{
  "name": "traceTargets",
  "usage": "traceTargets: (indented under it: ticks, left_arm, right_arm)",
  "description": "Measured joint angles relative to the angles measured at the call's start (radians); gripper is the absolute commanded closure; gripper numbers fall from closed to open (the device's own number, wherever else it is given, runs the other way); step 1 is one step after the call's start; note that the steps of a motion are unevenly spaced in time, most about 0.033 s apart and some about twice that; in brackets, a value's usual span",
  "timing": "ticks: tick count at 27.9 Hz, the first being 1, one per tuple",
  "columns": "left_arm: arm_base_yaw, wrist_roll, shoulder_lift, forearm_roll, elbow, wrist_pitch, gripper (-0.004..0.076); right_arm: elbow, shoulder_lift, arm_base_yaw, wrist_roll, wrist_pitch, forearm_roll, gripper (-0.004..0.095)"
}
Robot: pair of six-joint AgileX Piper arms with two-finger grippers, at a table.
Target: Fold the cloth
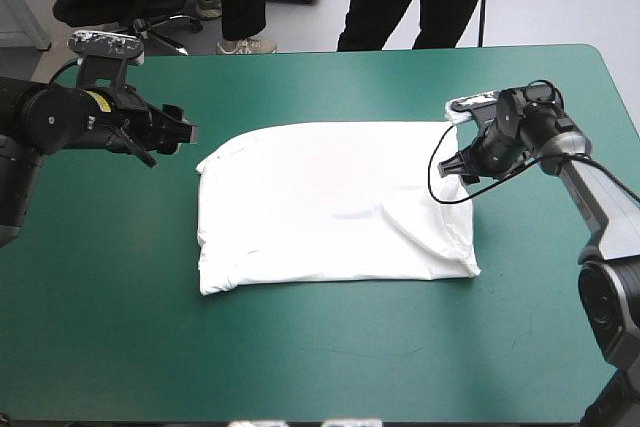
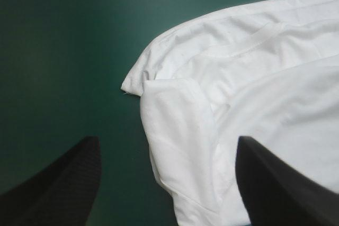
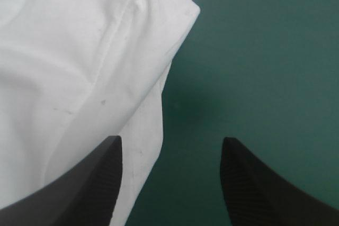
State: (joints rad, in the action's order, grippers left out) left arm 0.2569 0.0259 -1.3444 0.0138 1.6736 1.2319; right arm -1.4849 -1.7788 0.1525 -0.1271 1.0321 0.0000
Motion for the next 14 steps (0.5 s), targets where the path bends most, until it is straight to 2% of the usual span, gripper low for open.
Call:
traceTargets:
  ticks: [9,12,14]
  left_arm:
    - [0.000,0.000,0.000,-0.025,0.000,0.000,0.0203]
    - [0.000,0.000,0.000,-0.043,0.000,0.000,0.0203]
    - [0.000,0.000,0.000,-0.045,0.000,0.000,0.0203]
  right_arm:
    - [0.079,-0.069,-0.001,0.004,-0.037,-0.007,0.0434]
    - [0.129,-0.069,-0.001,0.004,-0.053,-0.006,0.0498]
    - [0.141,-0.066,-0.002,0.006,-0.068,0.000,0.0586]
